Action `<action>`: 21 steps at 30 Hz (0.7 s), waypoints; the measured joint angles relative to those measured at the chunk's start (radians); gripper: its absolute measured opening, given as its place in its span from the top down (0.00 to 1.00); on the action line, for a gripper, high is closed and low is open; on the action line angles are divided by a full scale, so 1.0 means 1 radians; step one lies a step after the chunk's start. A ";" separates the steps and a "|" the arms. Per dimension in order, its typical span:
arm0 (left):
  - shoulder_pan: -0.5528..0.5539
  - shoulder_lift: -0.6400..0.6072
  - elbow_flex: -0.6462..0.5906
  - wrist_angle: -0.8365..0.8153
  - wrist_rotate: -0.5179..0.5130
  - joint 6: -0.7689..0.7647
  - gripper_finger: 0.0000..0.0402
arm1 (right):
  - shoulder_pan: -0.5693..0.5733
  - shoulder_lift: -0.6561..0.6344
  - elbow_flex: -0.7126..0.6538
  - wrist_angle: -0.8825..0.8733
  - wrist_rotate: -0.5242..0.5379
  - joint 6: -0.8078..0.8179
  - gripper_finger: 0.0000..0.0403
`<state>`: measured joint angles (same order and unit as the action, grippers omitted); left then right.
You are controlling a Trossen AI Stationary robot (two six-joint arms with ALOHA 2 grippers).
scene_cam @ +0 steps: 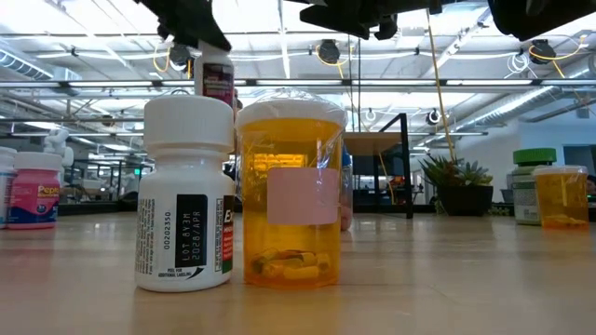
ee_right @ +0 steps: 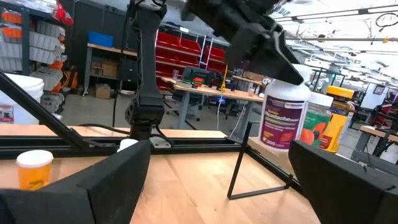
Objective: Pick and place medicine bottles onto shelf by color
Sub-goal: Put the large white medicine bottle on the shelf, aligned with the other large yellow and green medicine bottles
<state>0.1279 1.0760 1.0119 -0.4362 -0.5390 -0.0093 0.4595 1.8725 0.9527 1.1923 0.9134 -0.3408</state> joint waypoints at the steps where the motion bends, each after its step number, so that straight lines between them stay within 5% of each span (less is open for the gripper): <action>1: 0.023 -0.001 0.000 0.002 0.001 -0.001 0.39 | 0.000 0.000 0.000 -0.001 0.000 0.002 0.06; 10: 0.168 -0.001 0.000 -0.009 0.170 -0.022 0.40 | 0.000 0.000 0.000 -0.023 -0.001 0.022 0.06; 21: 0.212 0.046 0.002 -0.024 0.181 -0.013 0.33 | 0.000 0.000 0.000 -0.023 -0.002 0.023 0.06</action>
<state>0.3397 1.1223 1.0134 -0.4602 -0.3580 -0.0226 0.4599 1.8729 0.9527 1.1694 0.9119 -0.3183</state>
